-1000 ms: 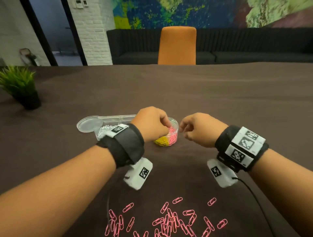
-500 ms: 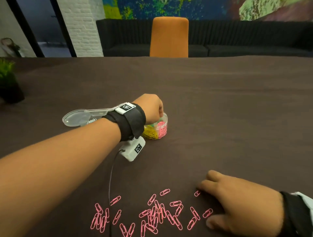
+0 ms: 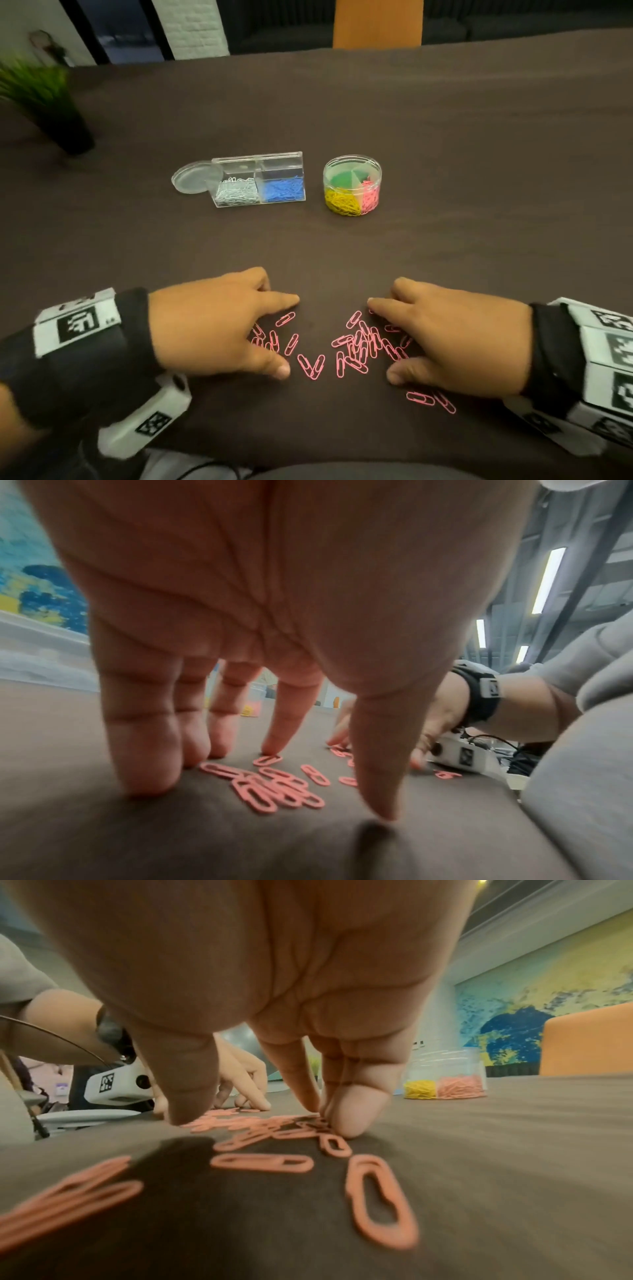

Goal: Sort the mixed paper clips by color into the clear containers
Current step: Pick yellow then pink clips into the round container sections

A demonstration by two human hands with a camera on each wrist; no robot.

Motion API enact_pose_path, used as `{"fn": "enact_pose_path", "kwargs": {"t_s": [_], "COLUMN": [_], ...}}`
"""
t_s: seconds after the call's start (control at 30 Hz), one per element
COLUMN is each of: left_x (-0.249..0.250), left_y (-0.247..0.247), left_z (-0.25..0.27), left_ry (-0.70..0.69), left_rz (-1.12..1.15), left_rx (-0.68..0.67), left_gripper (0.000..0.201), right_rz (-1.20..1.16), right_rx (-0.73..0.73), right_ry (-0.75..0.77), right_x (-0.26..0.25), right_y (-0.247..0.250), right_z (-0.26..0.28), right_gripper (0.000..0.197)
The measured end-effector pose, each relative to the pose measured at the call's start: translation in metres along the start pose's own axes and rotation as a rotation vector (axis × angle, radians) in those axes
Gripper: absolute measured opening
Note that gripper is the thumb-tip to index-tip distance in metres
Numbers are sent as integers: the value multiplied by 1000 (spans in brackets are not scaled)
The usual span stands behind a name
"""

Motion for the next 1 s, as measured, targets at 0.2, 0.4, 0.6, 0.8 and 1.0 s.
{"fn": "enact_pose_path", "kwargs": {"t_s": [0.2,0.4,0.6,0.8,1.0], "left_x": [20,30,25,2,-14], "left_y": [-21,-11,-7,3,24], "left_z": [7,-7,-18,-27,-39], "left_ry": [-131,-220,-246,-158,-36], "left_rz": [72,65,144,304,501], "left_rx": [107,144,146,228,374], "left_gripper": [73,38,14,9,13], "right_rz": [101,158,9,-246,-685], "right_rx": [2,37,45,274,732], "right_ry": [111,246,267,140,-127], "right_x": [-25,-33,-22,26,89], "right_y": [2,5,8,49,113], "right_z": [-26,-27,-30,-59,-105], "right_gripper": [61,15,7,10,9]}}
Point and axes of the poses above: each hand's wrist, its own z-axis away from the middle knuckle, its own y-axis out of the back of the hand, x = y × z, the point moved 3 cm from there along -z, towards the middle knuckle
